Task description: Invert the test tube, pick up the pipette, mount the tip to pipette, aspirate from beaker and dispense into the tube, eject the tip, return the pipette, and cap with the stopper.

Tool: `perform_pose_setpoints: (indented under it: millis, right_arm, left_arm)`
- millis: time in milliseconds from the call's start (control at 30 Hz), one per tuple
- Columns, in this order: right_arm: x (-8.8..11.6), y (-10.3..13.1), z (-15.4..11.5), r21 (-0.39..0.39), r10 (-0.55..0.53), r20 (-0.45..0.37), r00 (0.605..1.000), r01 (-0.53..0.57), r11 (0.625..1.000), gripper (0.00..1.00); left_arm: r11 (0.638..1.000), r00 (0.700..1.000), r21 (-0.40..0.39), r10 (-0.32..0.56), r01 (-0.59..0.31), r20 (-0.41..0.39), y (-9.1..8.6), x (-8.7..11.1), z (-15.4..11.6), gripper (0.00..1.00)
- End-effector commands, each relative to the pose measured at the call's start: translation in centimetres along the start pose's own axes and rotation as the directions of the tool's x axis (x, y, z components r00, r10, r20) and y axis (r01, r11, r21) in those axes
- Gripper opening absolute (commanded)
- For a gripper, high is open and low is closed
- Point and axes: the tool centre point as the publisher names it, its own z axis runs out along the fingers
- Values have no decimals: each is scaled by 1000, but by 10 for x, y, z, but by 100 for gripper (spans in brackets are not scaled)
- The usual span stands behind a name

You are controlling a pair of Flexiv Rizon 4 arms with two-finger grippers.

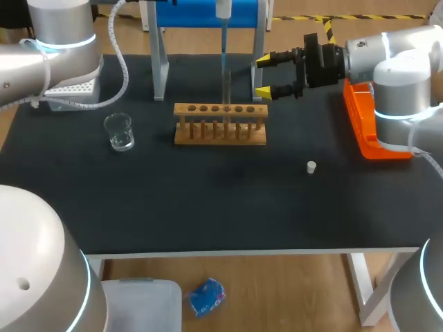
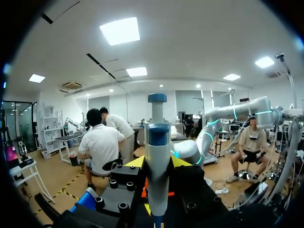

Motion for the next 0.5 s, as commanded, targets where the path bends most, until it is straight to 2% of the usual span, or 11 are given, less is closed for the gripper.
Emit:
perform_pose_setpoints:
  millis: [33,500]
  right_arm:
    - [0,0,-1,1,0,0,1000,0,1000,100]
    - [0,0,-1,1,0,0,1000,0,1000,100]
  left_arm:
    - [1000,1000,5,11,-11,11,1,1,-1,0]
    - [997,999,72,32,-30,-16,1,-2,5,0]
